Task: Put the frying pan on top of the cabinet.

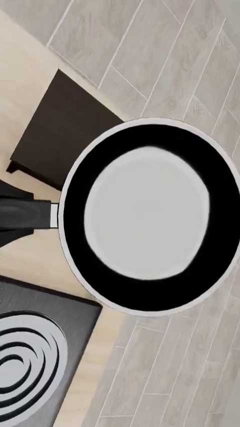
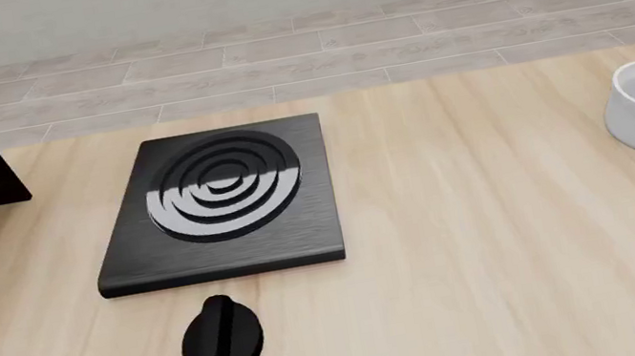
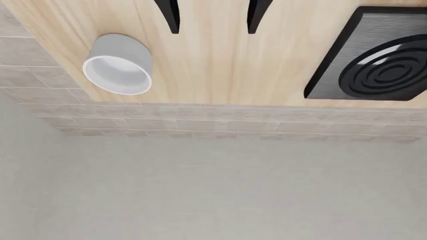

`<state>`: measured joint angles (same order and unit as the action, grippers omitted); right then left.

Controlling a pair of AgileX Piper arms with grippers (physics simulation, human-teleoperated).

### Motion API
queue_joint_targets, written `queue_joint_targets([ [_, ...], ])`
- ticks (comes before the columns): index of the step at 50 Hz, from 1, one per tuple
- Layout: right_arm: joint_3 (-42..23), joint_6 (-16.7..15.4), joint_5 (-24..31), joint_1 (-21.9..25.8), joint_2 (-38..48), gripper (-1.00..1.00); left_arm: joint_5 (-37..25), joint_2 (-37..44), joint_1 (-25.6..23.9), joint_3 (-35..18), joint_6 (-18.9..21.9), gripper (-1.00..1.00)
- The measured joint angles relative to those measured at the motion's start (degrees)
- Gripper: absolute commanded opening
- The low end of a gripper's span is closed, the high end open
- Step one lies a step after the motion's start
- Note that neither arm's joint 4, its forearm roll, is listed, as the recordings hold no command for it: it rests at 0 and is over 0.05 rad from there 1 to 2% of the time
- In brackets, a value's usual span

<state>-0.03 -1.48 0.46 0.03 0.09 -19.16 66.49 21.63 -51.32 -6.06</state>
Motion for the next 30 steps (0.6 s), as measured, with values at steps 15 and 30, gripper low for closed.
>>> queue_joint_targets([
  [15, -0.03, -0.08, 0.0, 0.06, 0.06, 1.0, 0.11, 3.19, 3.34, 0.42, -1.32, -1.0],
  [30, 0.0, -0.09, -0.01, 0.07, 0.04, 1.0, 0.77, 6.64, 5.76, 0.1, -2.28, -1.0],
])
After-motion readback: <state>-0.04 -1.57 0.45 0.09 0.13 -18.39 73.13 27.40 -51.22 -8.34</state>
